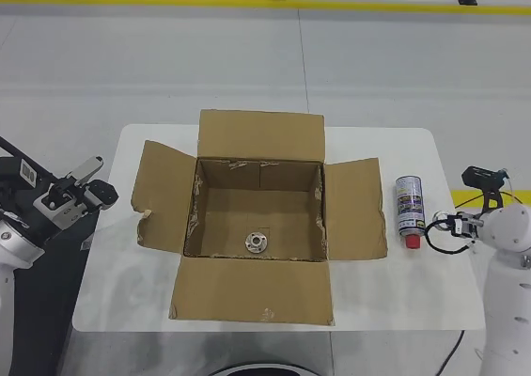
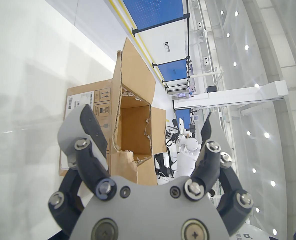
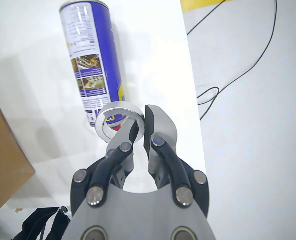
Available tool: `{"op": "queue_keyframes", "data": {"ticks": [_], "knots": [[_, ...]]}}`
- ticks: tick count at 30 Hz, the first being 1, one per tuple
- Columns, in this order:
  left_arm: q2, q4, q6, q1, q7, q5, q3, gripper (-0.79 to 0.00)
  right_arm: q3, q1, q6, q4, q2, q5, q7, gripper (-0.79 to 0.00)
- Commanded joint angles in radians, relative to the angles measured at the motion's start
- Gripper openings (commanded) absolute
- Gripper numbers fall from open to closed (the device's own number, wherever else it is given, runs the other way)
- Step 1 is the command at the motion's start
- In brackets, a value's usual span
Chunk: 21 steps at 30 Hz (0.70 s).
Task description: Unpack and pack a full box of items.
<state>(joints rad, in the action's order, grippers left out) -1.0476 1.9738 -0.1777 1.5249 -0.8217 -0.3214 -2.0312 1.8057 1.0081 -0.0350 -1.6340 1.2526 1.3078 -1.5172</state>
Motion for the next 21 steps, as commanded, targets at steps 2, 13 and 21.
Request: {"op": "queue_keyframes", "data": {"ticks": [2,13,21], "knots": [[0.000,0.000,0.000,0.000,0.000,0.000,0.000,0.000,-0.005,0.000,-0.007,0.040,-0.004,0.021,0.006,-0.785],[0.000,0.000,0.000,0.000,0.000,0.000,0.000,0.000,-0.017,-0.016,-0.001,0.159,-0.017,0.032,0.017,-0.785],[0.000,0.000,0.000,0.000,0.000,0.000,0.000,0.000,-0.034,-0.018,-0.002,0.207,-0.025,0.037,0.022,-0.779]]}}
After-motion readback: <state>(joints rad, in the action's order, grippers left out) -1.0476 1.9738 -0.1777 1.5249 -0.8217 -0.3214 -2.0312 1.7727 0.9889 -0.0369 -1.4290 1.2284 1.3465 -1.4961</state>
